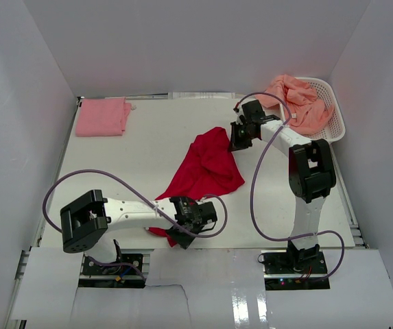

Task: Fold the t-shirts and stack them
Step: Flatten out the tshirt

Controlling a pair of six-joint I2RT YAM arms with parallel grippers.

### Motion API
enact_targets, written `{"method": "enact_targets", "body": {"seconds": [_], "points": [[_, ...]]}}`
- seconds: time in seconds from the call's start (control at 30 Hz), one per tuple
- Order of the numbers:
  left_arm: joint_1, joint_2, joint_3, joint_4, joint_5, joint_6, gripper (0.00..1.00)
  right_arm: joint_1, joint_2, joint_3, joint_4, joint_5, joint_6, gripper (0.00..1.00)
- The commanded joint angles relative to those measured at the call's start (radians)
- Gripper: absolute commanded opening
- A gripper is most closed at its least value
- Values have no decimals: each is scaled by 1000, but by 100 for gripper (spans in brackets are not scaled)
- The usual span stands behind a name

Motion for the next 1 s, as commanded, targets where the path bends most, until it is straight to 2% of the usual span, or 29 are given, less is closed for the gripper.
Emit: {"method": "enact_targets", "body": {"seconds": [0.0, 0.2, 0.3, 0.5, 0.7, 0.83, 0.97], "points": [[24, -46, -5, 28, 16, 16, 53, -5, -51, -7, 5, -6, -15, 8], [47, -21, -8, 42, 51, 36, 54, -9, -53, -15, 5, -6, -18, 8], [103, -18, -28, 68, 127, 56, 54, -9, -57, -18, 5, -4, -21, 8], [125, 17, -31, 74, 191, 79, 56, -17, -68, -30, 4, -6, -24, 8], [145, 51, -40, 81, 228, 87, 63, -21, -84, -38, 7, -9, -25, 8], [162, 63, -45, 86, 249, 93, 62, -23, -93, -46, 5, -9, -27, 8], [182, 68, -46, 92, 269, 102, 54, -26, -96, -49, 5, -9, -30, 8]]}}
